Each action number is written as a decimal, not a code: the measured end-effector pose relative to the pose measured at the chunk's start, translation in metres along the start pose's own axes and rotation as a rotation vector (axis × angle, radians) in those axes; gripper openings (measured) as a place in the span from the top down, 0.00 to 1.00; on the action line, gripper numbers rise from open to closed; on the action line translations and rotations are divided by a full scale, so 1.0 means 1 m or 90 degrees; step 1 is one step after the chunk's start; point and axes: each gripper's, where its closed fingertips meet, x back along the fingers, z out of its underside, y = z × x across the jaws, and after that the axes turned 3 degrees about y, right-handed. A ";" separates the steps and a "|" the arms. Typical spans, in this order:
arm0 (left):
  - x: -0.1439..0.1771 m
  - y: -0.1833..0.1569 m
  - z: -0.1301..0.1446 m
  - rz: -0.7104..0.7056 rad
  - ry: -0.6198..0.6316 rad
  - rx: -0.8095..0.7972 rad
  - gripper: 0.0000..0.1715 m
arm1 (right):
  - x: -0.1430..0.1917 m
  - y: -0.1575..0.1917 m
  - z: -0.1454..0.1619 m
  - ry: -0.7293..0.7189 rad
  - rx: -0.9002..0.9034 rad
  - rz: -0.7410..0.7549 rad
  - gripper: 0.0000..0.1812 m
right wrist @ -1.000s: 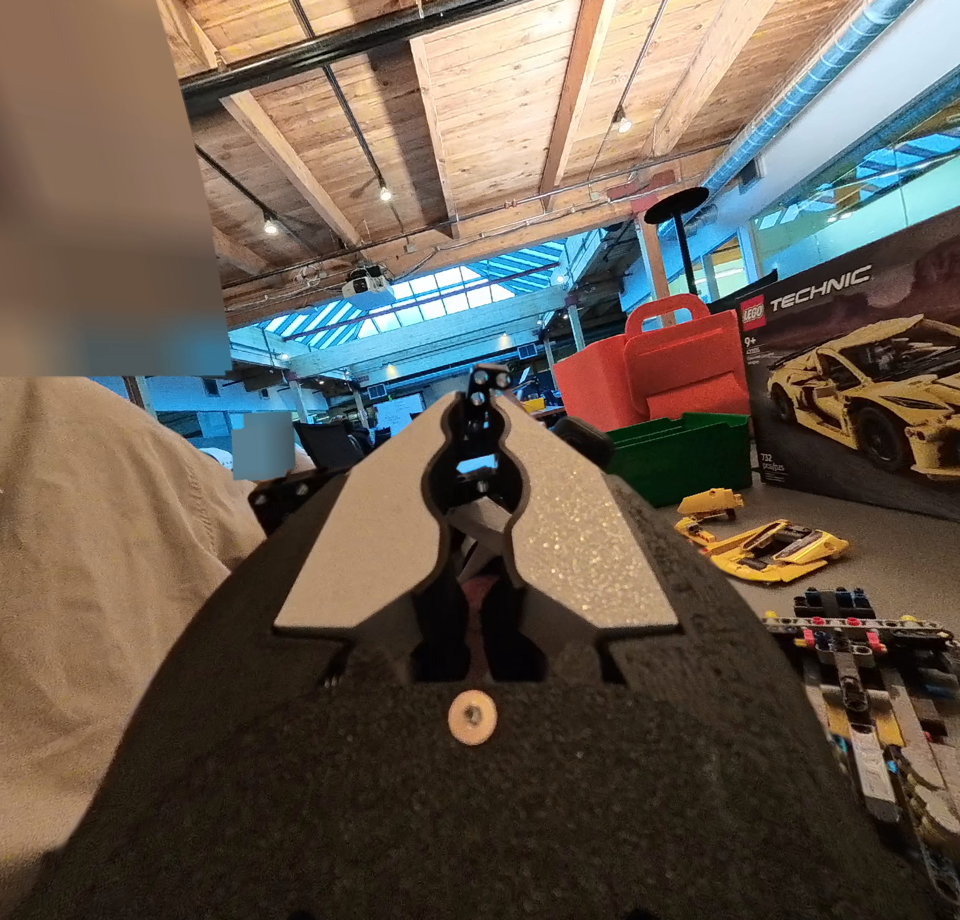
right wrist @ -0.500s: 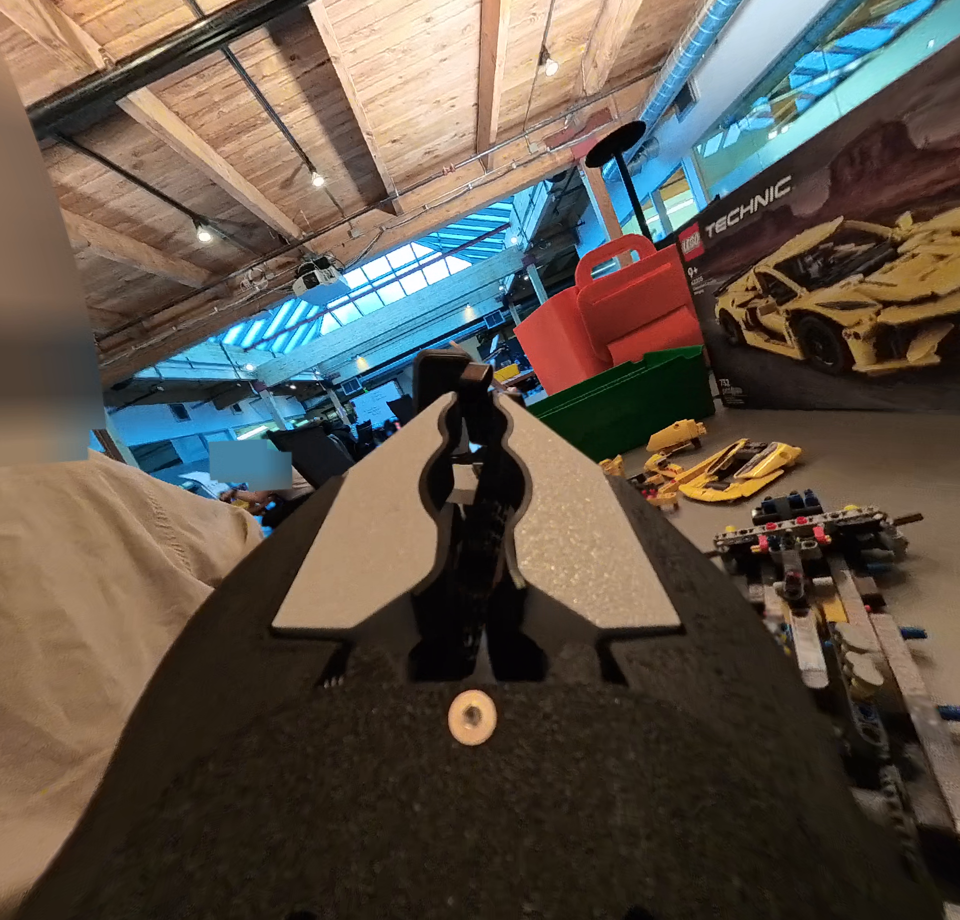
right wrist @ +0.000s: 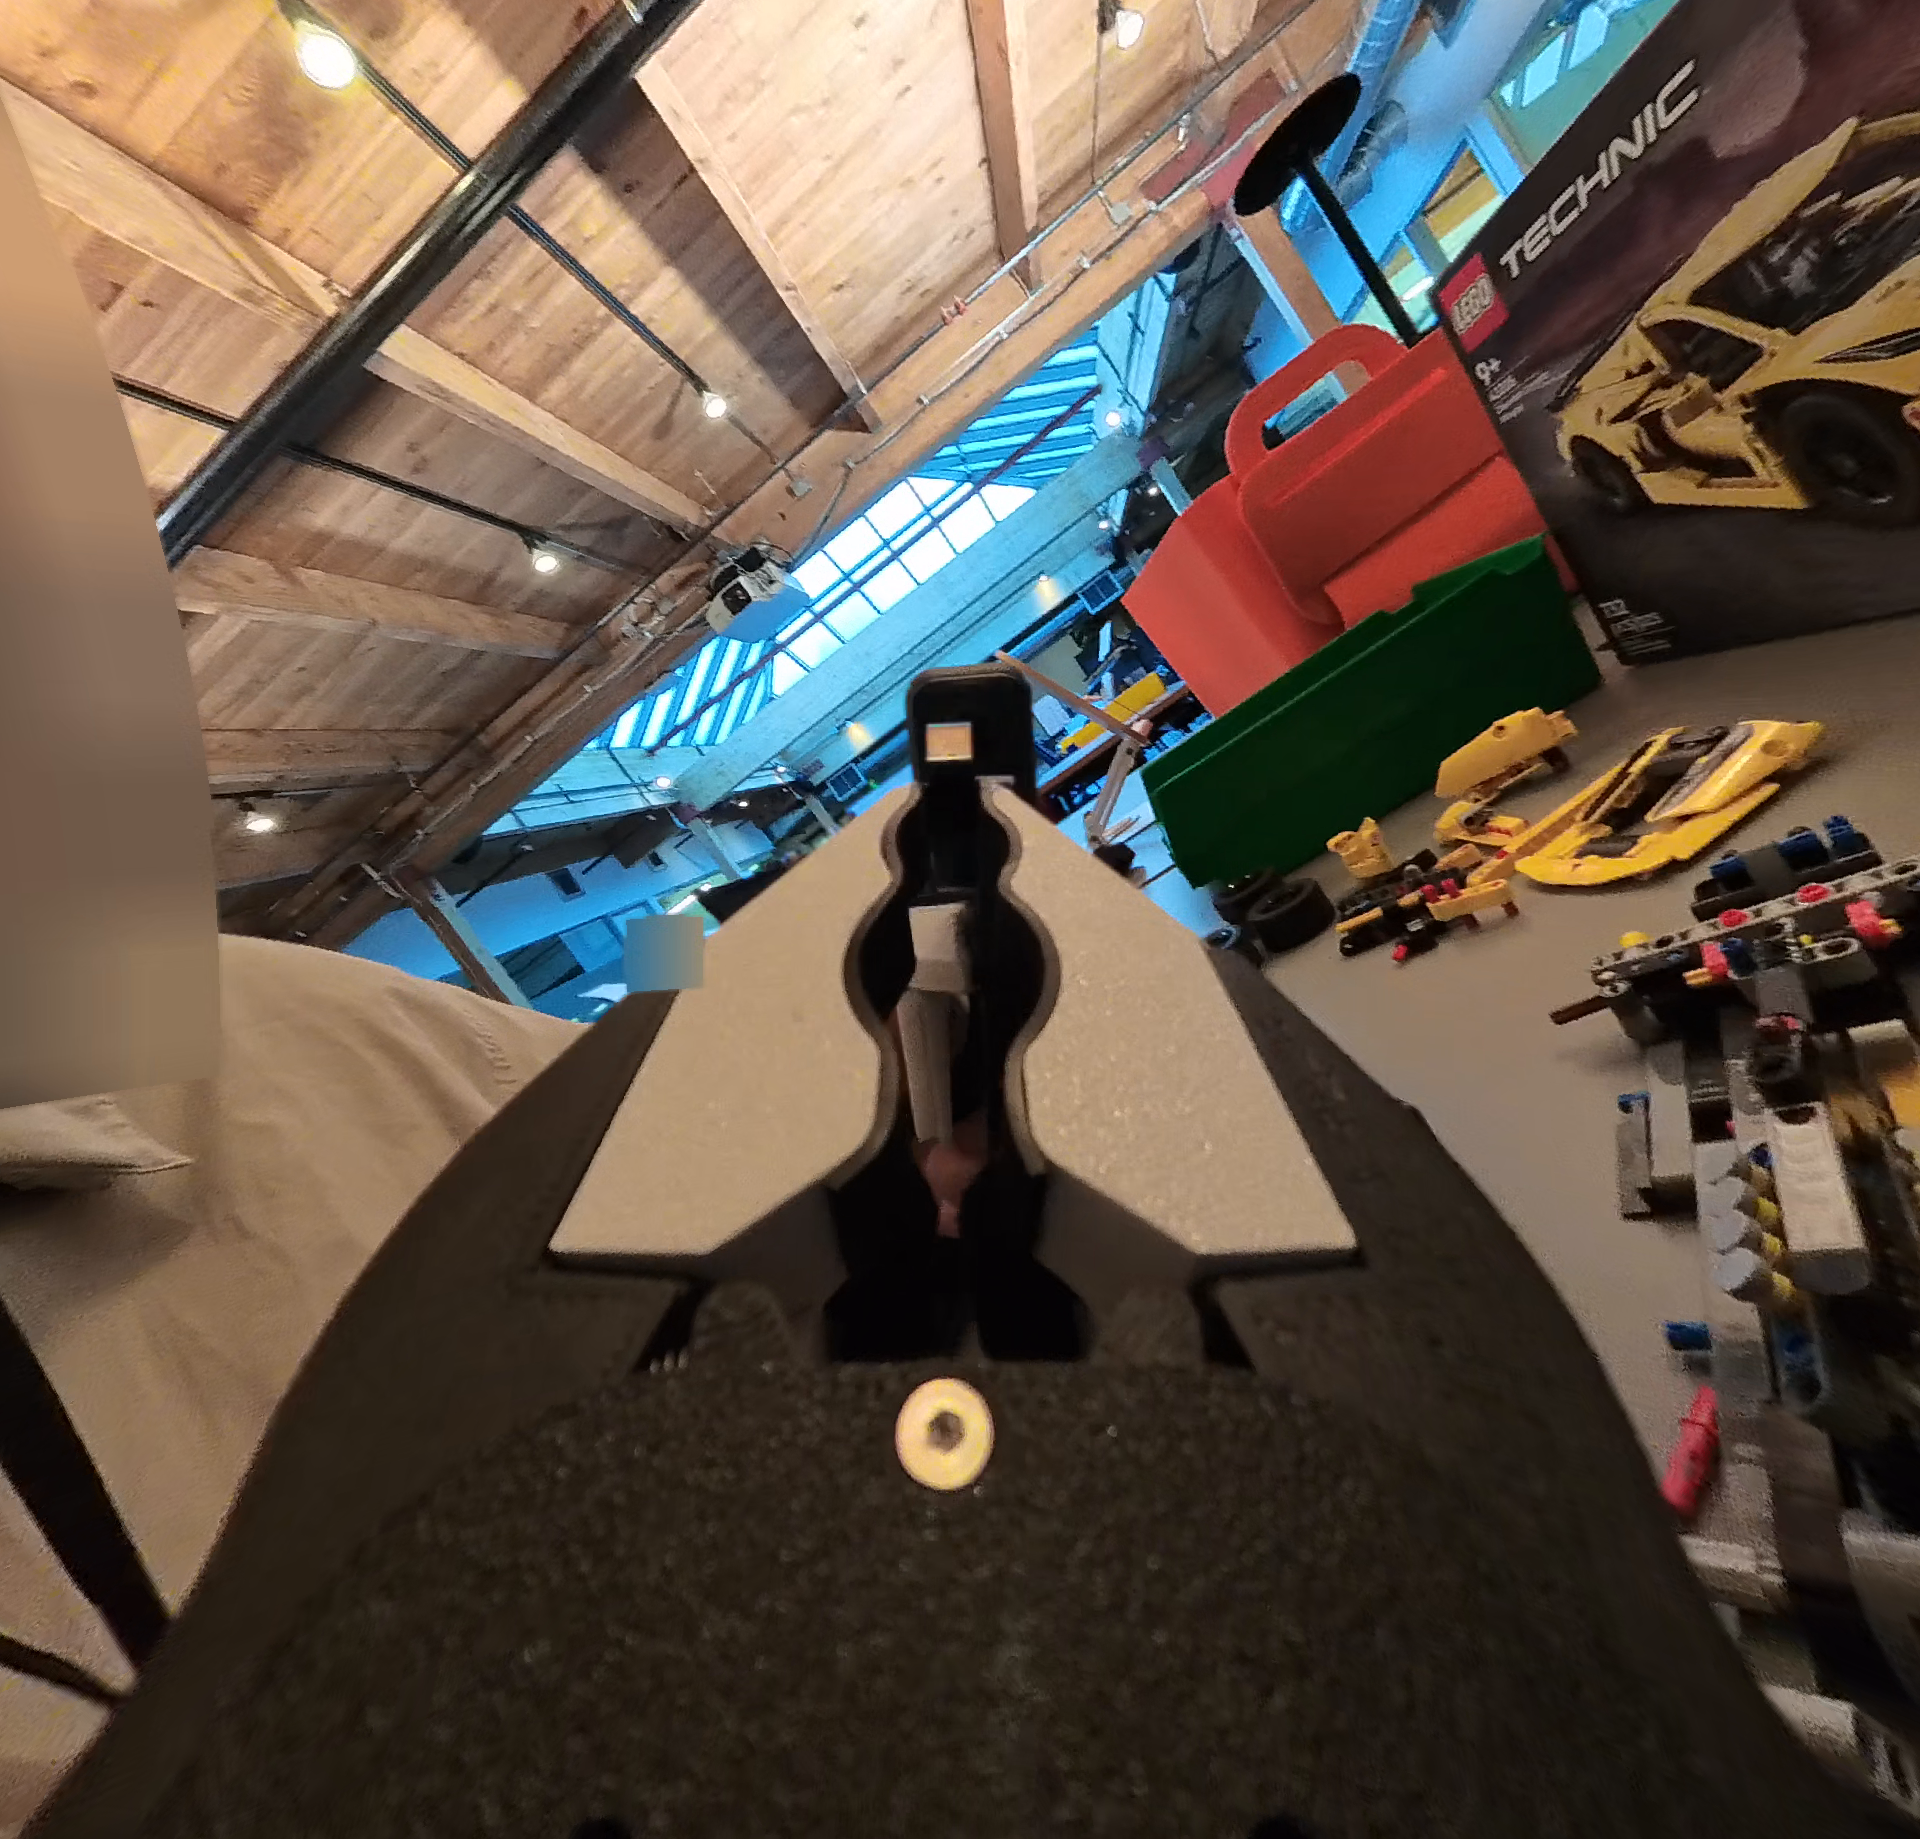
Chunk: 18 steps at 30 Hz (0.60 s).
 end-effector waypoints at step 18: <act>-0.005 -0.019 0.001 -0.017 0.028 -0.043 0.96 | 0.010 0.026 0.003 0.032 -0.067 -0.174 0.96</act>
